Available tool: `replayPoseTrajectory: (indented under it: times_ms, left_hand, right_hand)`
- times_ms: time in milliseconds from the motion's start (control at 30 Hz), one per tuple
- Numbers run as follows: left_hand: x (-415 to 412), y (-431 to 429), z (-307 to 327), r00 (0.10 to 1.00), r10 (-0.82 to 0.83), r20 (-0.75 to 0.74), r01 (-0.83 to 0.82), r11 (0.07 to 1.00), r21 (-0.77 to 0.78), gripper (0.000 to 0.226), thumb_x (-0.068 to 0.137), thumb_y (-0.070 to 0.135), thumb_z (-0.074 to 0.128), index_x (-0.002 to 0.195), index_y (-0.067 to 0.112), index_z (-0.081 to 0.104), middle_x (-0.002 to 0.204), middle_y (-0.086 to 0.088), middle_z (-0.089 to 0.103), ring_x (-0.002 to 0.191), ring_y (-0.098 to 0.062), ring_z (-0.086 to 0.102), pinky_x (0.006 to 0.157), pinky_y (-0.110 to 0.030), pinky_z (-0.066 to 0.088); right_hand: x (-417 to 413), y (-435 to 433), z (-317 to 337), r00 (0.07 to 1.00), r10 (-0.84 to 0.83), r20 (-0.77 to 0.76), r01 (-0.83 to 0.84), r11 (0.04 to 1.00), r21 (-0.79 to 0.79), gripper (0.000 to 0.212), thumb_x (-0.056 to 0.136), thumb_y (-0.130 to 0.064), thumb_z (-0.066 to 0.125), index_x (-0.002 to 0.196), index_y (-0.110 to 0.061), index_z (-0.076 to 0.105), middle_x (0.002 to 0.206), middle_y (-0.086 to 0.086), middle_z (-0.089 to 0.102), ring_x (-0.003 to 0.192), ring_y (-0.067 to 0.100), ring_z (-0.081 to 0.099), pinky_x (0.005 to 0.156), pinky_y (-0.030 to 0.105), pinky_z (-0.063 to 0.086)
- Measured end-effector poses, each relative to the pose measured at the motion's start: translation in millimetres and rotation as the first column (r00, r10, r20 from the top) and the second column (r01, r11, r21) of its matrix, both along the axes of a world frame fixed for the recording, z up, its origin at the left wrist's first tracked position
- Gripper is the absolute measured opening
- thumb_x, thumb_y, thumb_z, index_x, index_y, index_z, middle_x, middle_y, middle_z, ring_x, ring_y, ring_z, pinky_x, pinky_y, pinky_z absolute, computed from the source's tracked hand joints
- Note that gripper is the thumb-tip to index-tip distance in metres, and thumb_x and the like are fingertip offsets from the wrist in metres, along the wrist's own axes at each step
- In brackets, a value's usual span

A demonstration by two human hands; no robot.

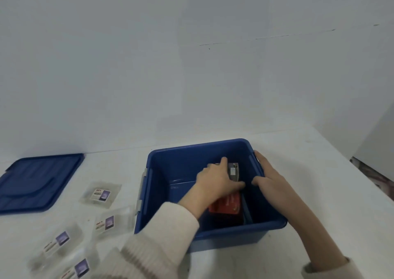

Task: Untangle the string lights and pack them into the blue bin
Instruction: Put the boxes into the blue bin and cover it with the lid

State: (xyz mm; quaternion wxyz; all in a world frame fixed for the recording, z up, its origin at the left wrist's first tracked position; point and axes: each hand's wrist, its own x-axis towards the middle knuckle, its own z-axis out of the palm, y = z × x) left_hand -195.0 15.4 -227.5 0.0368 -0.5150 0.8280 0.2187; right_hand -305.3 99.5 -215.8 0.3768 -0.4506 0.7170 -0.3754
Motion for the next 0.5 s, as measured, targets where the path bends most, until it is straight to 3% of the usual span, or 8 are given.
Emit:
replayPoseTrajectory:
  times_ms: [100, 233, 333, 433, 500]
  left_hand:
    - [-6.8, -4.4, -5.6, 0.991, 0.069, -0.113, -0.048, 0.983, 0.175, 0.074, 0.082, 0.061, 0.054, 0.136, 0.017, 0.029, 0.131, -0.015, 0.05, 0.115, -0.033, 0.052, 0.091, -0.039, 0.045]
    - [4.7, -14.1, -1.4, 0.951, 0.172, -0.256, -0.051, 0.907, 0.419, 0.058, 0.091, 0.038, 0.054, 0.137, 0.014, 0.029, 0.127, -0.013, 0.055, 0.108, -0.028, 0.06, 0.083, -0.039, 0.053]
    - [17.3, -10.6, 9.1, 0.904, 0.257, -0.341, -0.024, 0.828, 0.56, 0.065, 0.092, 0.021, 0.055, 0.145, 0.017, 0.017, 0.13, -0.015, 0.051, 0.109, -0.03, 0.06, 0.077, -0.041, 0.057]
    - [38.1, -1.8, 22.7, 0.913, 0.117, -0.392, 0.022, 0.943, 0.333, 0.065, 0.094, 0.023, 0.052, 0.148, 0.022, 0.016, 0.136, -0.012, 0.048, 0.114, -0.025, 0.056, 0.087, -0.032, 0.049]
    - [62.2, 3.2, 36.9, 0.844, 0.116, -0.524, -0.02, 0.982, 0.185, 0.054, 0.094, 0.025, 0.052, 0.143, 0.025, 0.03, 0.135, -0.008, 0.048, 0.115, -0.019, 0.054, 0.093, -0.027, 0.043]
  right_hand:
    - [-1.1, -2.1, -1.8, 1.0, -0.015, 0.008, 0.015, 1.0, -0.003, 0.069, 0.091, -0.002, 0.04, 0.145, -0.038, 0.02, 0.112, 0.0, 0.05, 0.076, -0.002, 0.048, 0.059, 0.013, 0.036]
    - [-1.3, -0.8, -2.8, 1.0, -0.009, -0.023, 0.009, 1.0, 0.01, 0.064, 0.093, -0.007, 0.04, 0.146, -0.037, 0.019, 0.1, -0.004, 0.05, 0.073, 0.001, 0.051, 0.053, 0.013, 0.038]
    - [-1.1, 2.7, -1.4, 0.975, 0.011, -0.223, -0.013, 1.0, -0.008, 0.058, 0.094, -0.017, 0.045, 0.144, -0.034, 0.021, 0.114, 0.005, 0.056, 0.088, 0.011, 0.056, 0.072, 0.028, 0.046]
    - [6.0, 1.1, 4.2, 0.817, -0.036, -0.575, 0.004, 0.998, -0.057, 0.06, 0.092, -0.027, 0.05, 0.146, -0.026, 0.024, 0.131, 0.013, 0.049, 0.117, 0.029, 0.044, 0.09, 0.04, 0.038]
    - [26.2, -2.9, 17.8, 0.8, -0.084, -0.594, -0.046, 0.979, -0.2, 0.054, 0.091, -0.025, 0.052, 0.142, -0.022, 0.035, 0.132, 0.013, 0.049, 0.12, 0.029, 0.039, 0.093, 0.038, 0.034]
